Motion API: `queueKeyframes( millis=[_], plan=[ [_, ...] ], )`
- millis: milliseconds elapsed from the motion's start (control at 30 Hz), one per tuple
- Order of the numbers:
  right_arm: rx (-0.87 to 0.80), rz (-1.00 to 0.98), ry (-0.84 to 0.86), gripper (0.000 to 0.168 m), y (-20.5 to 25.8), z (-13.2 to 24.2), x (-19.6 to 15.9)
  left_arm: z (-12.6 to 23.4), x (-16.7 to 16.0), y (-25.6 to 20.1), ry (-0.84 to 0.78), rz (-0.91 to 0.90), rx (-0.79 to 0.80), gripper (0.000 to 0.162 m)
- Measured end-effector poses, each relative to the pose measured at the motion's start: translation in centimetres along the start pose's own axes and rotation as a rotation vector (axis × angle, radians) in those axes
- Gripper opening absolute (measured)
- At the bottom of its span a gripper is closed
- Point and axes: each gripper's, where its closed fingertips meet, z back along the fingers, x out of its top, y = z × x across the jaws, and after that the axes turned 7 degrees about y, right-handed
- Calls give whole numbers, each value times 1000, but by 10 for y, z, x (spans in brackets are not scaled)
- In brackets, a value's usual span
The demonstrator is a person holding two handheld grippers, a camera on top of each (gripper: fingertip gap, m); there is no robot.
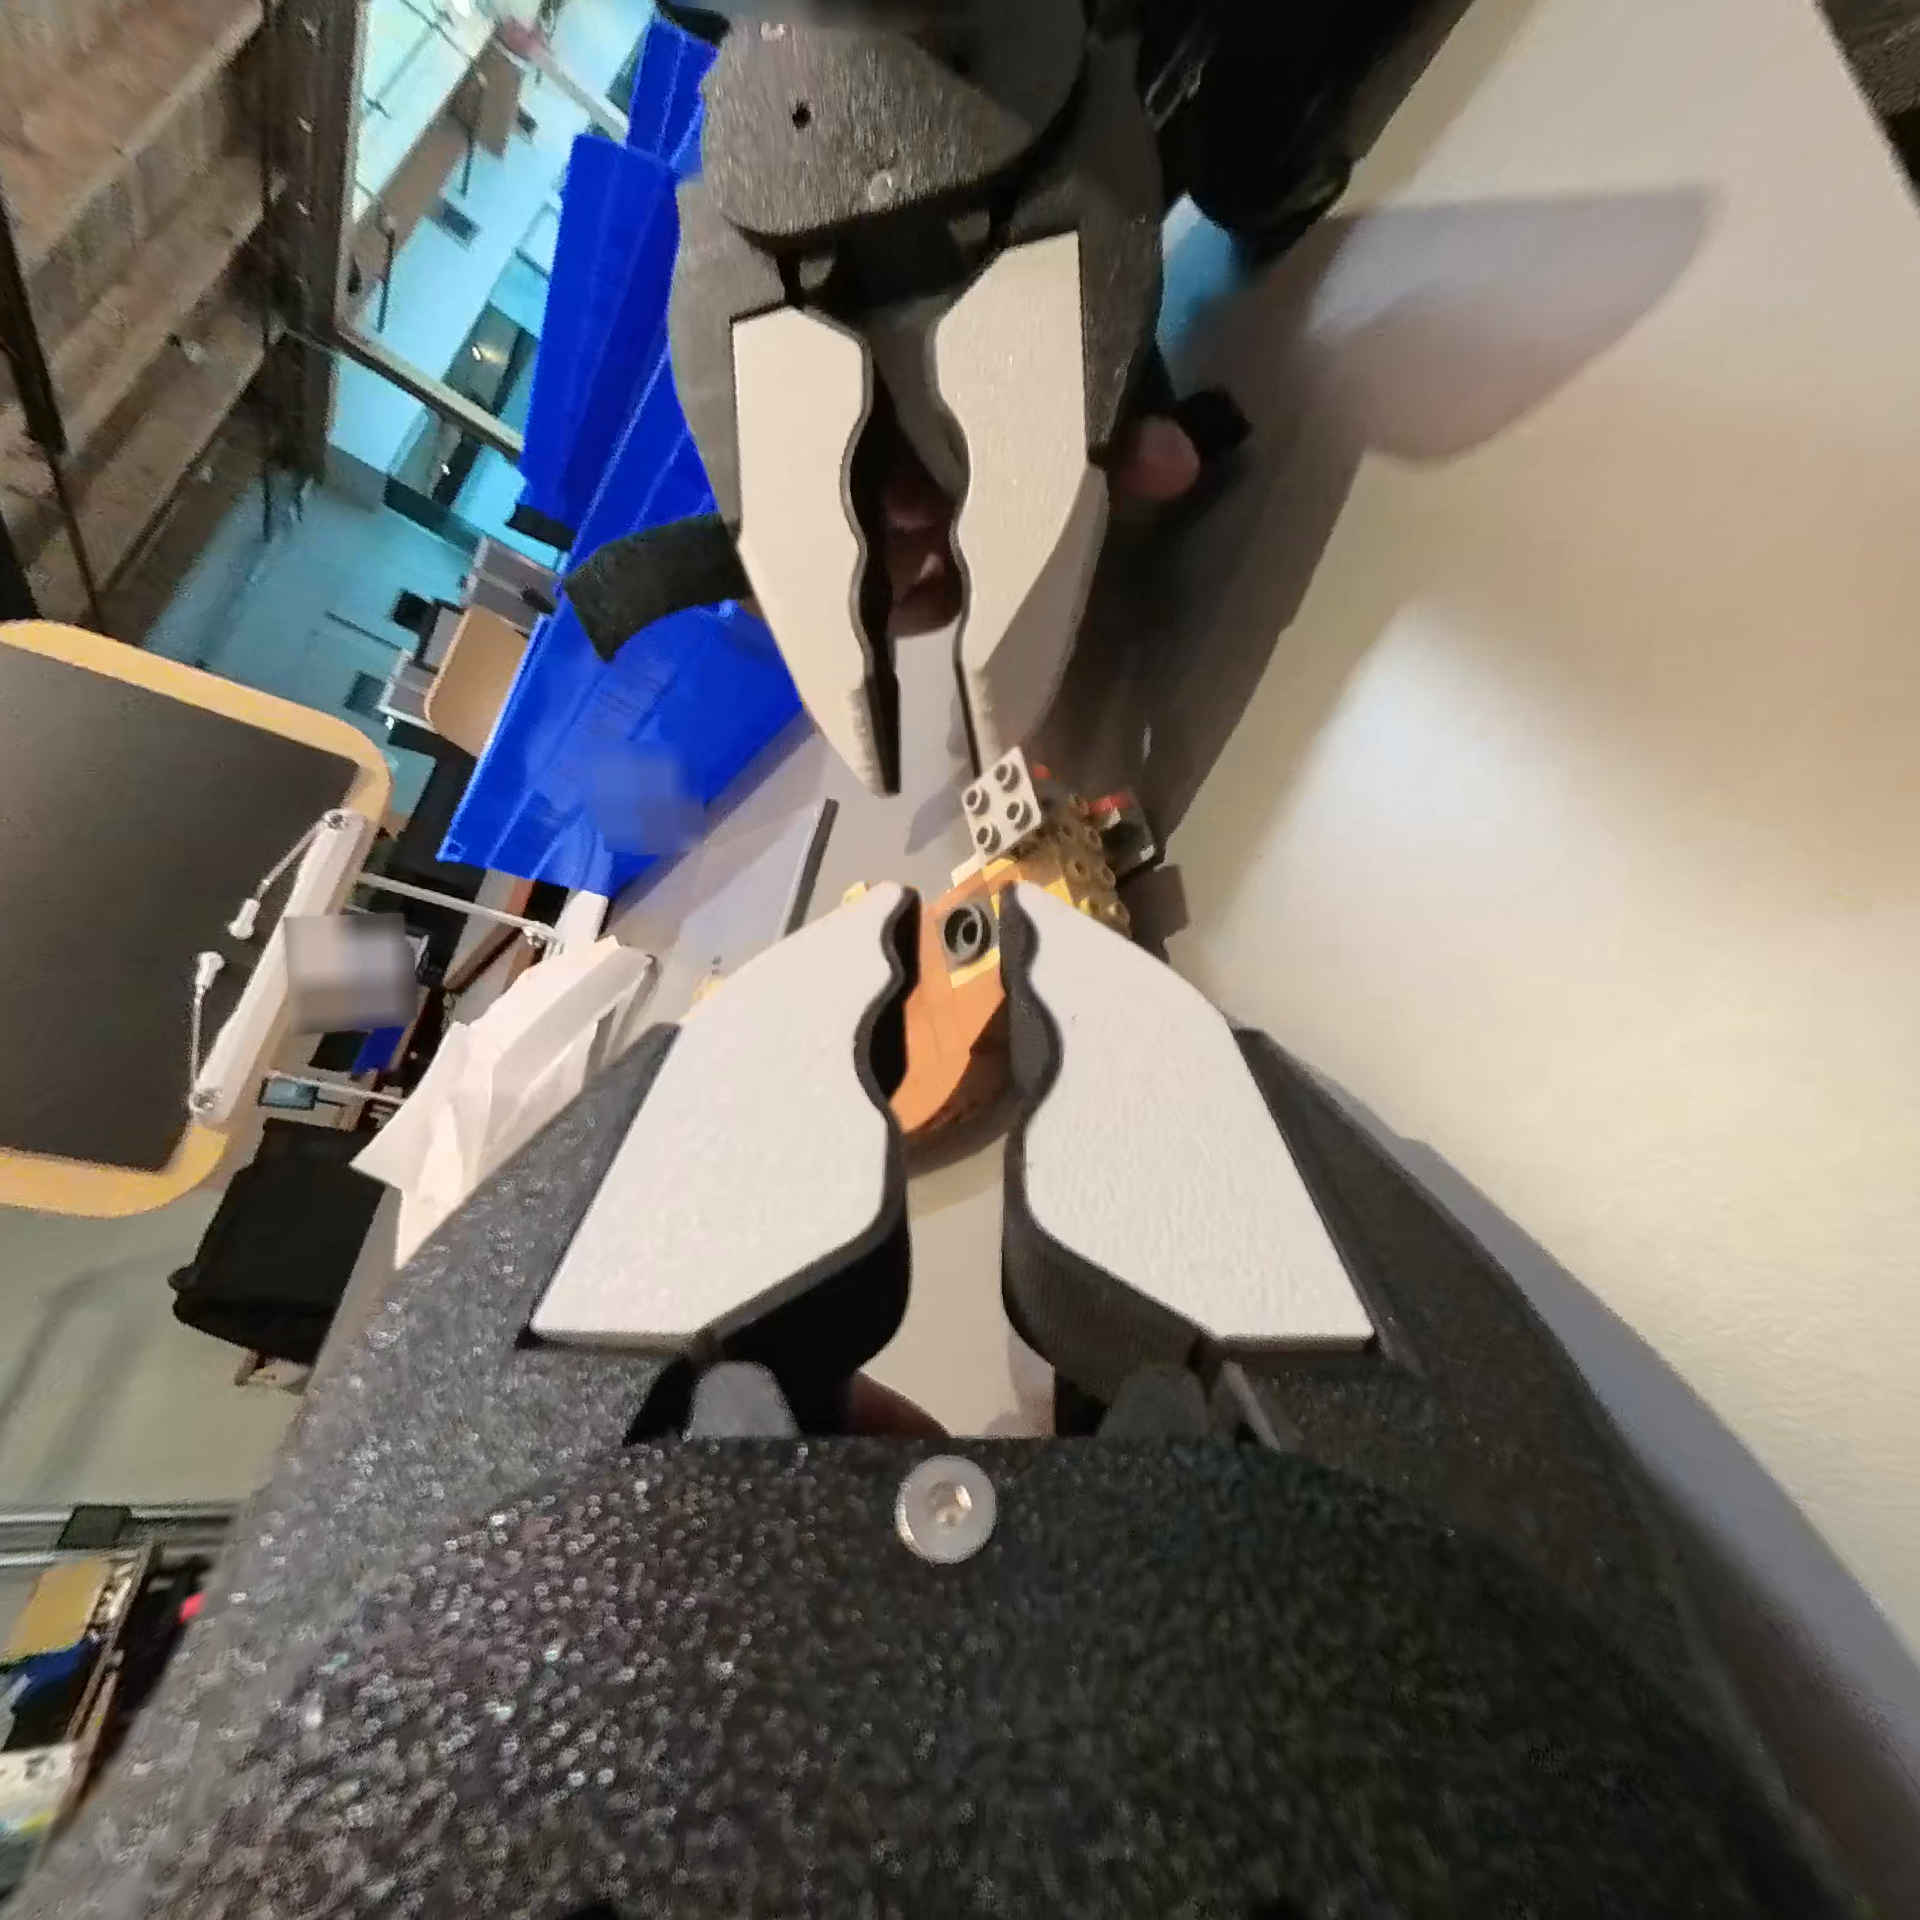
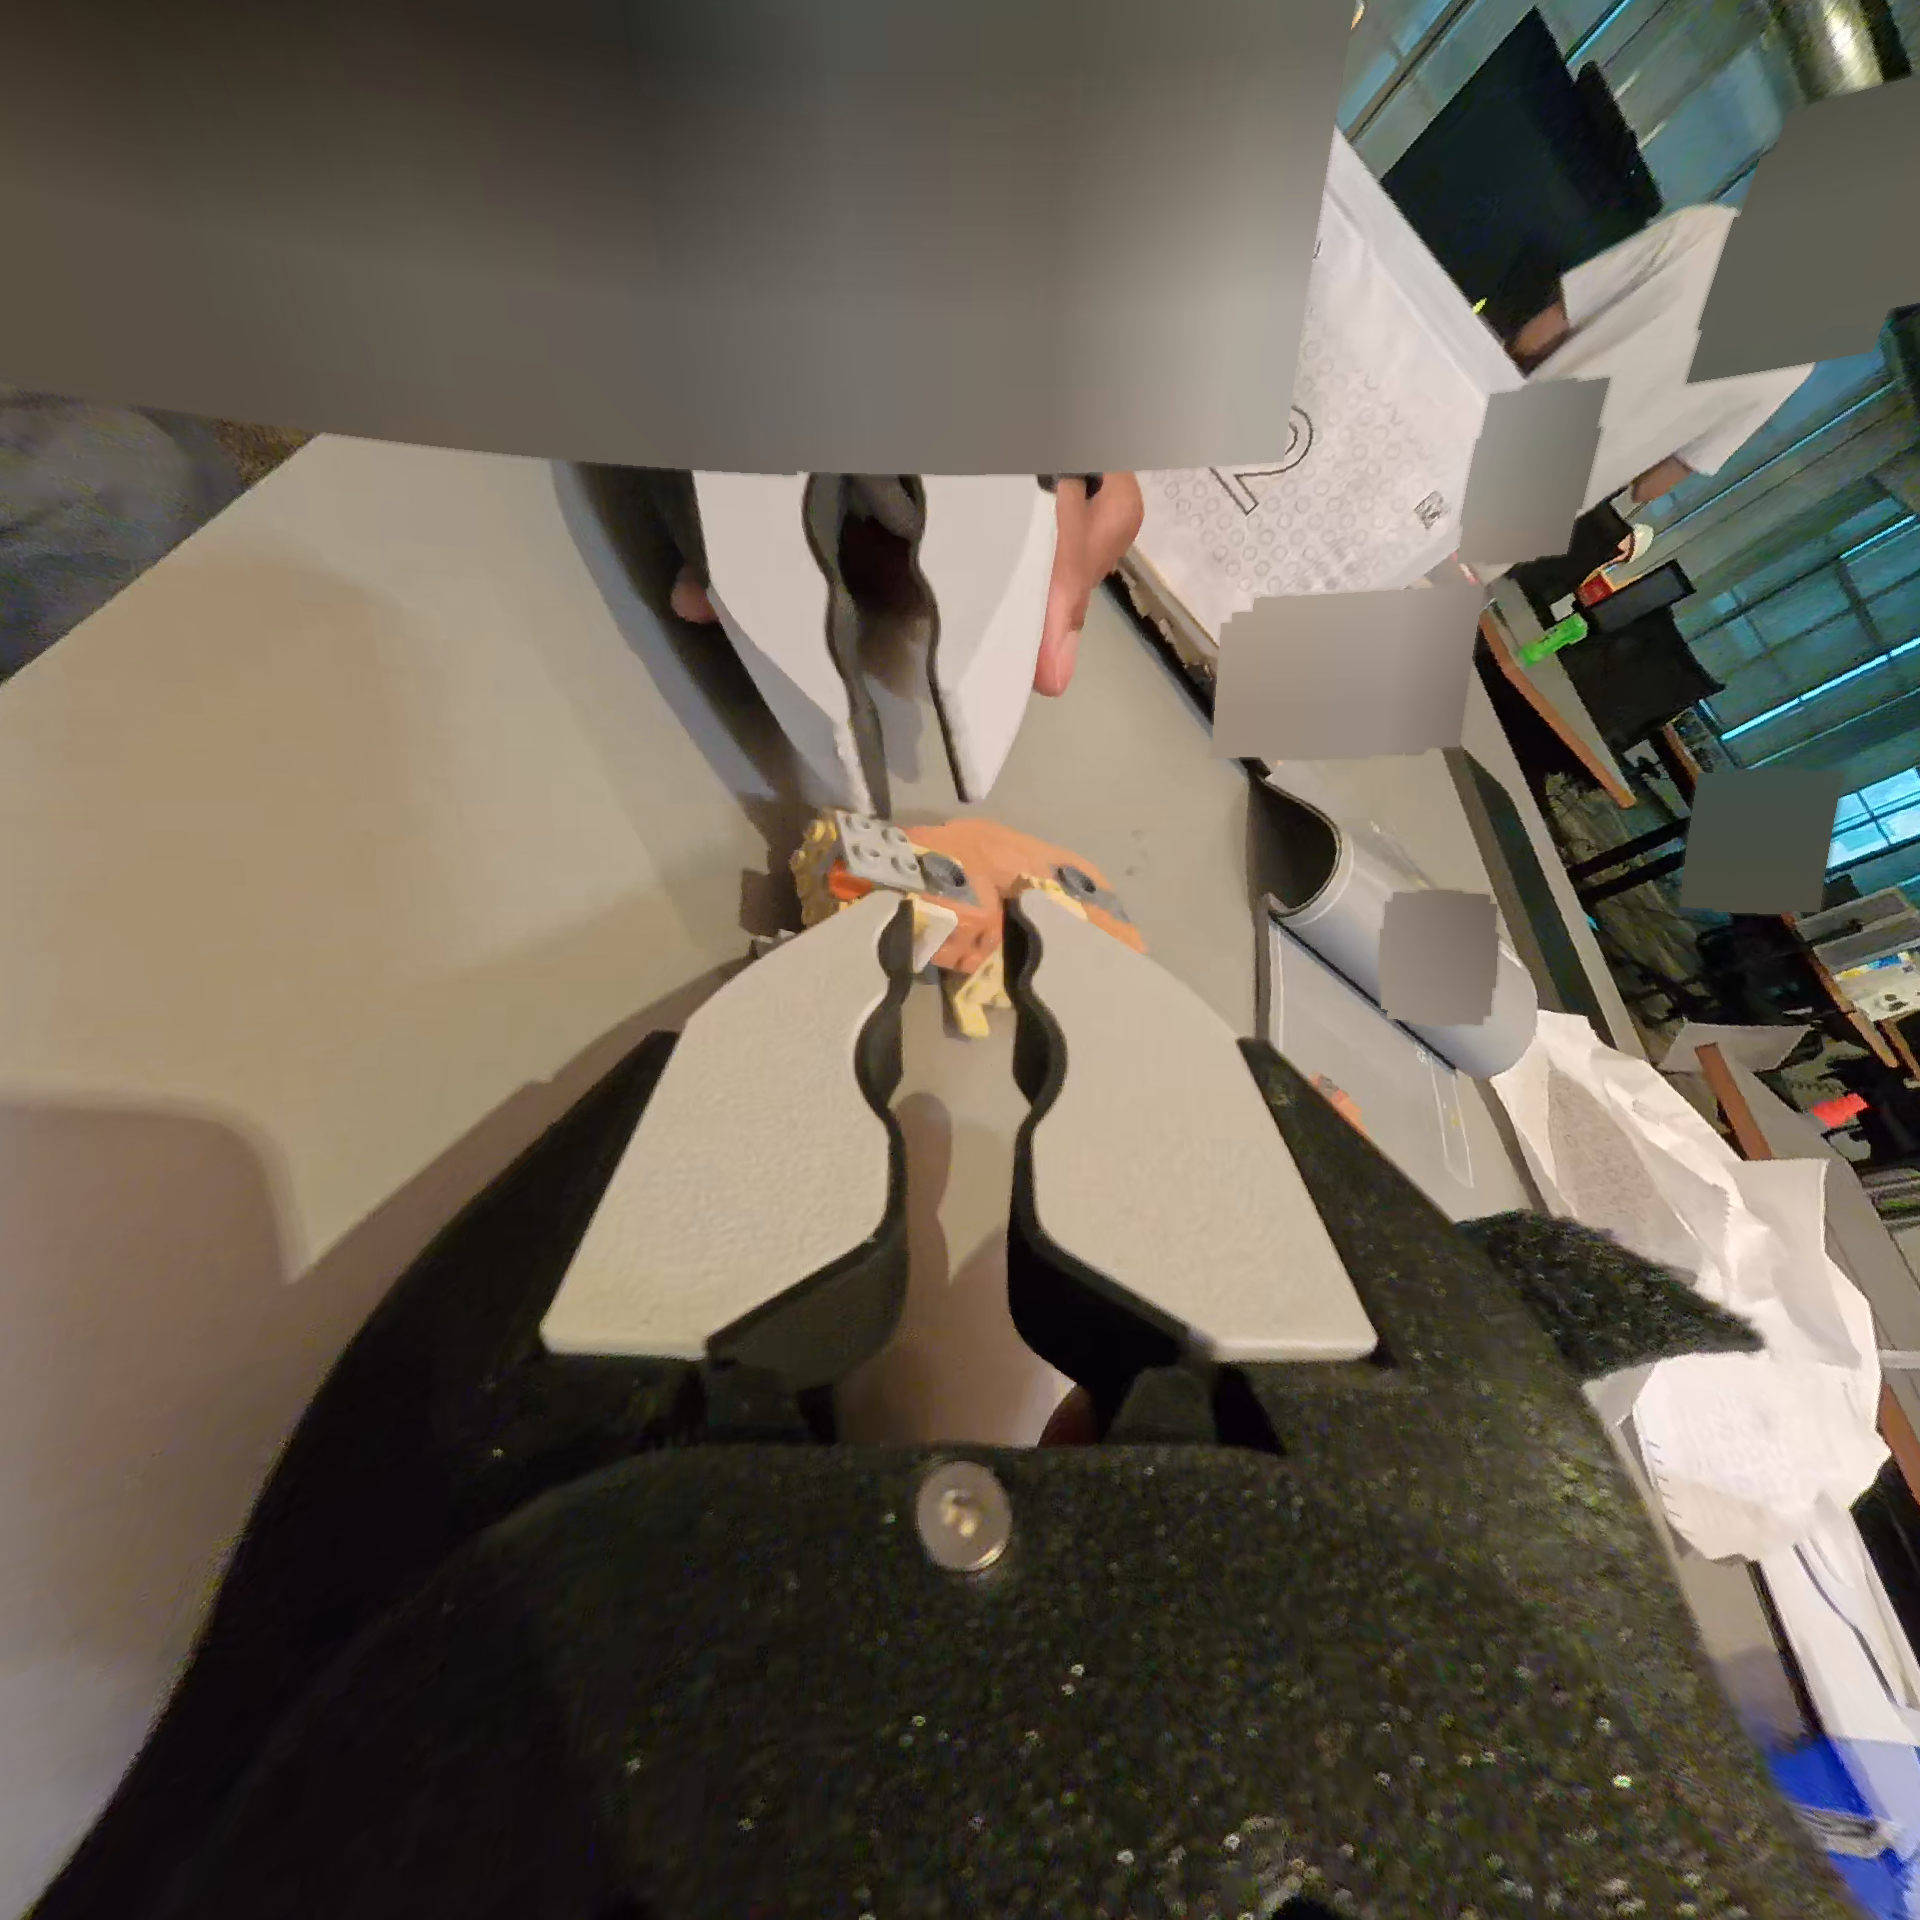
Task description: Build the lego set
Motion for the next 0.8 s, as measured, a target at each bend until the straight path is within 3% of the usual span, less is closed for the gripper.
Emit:
queueKeyframes(
  millis=[200,500,800],
  plan=[
    [-20,38,-46,16,-1,2,4,-1,8,-1,-50,-66,30,15],
    [-154,273,-16,22,-8,-1,-4,0,10,-1,-65,-202,98,16],
    [-156,343,-15,24,-5,-2,-5,-4,7,1,-52,-220,110,17]
  ],
)
